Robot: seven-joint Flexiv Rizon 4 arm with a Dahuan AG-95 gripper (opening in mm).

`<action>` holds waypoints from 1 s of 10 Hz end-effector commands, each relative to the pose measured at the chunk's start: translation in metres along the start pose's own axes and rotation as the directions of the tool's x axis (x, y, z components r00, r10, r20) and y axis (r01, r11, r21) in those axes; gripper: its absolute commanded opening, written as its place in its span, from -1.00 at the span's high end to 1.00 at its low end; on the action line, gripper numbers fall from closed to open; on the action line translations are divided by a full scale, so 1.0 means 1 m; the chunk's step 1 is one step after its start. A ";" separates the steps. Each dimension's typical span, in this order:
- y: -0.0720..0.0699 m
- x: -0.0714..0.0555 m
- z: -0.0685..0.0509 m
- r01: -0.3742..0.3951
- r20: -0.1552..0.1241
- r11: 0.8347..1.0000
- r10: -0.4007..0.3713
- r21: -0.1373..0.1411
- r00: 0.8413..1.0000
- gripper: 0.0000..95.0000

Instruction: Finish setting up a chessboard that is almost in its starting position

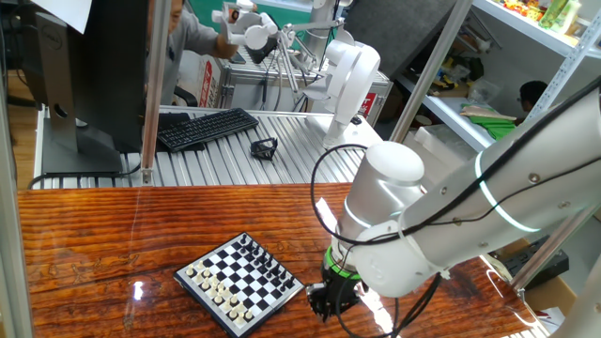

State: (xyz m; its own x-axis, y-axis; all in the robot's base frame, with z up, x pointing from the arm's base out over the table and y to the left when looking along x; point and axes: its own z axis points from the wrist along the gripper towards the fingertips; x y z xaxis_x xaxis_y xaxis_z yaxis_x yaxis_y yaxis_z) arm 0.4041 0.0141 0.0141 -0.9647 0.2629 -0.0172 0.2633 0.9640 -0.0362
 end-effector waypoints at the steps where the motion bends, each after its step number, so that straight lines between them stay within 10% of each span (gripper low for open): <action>1: 0.001 -0.001 -0.002 -0.005 -0.005 1.000 0.005 0.009 1.000 1.00; 10: -0.001 -0.014 -0.010 -0.009 -0.060 1.000 0.009 0.003 0.998 1.00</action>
State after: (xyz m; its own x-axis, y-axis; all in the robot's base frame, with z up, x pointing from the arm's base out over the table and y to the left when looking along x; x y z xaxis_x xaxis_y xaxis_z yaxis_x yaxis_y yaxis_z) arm 0.4195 0.0090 0.0250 -0.9609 0.2739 0.0412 0.2724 0.9614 -0.0387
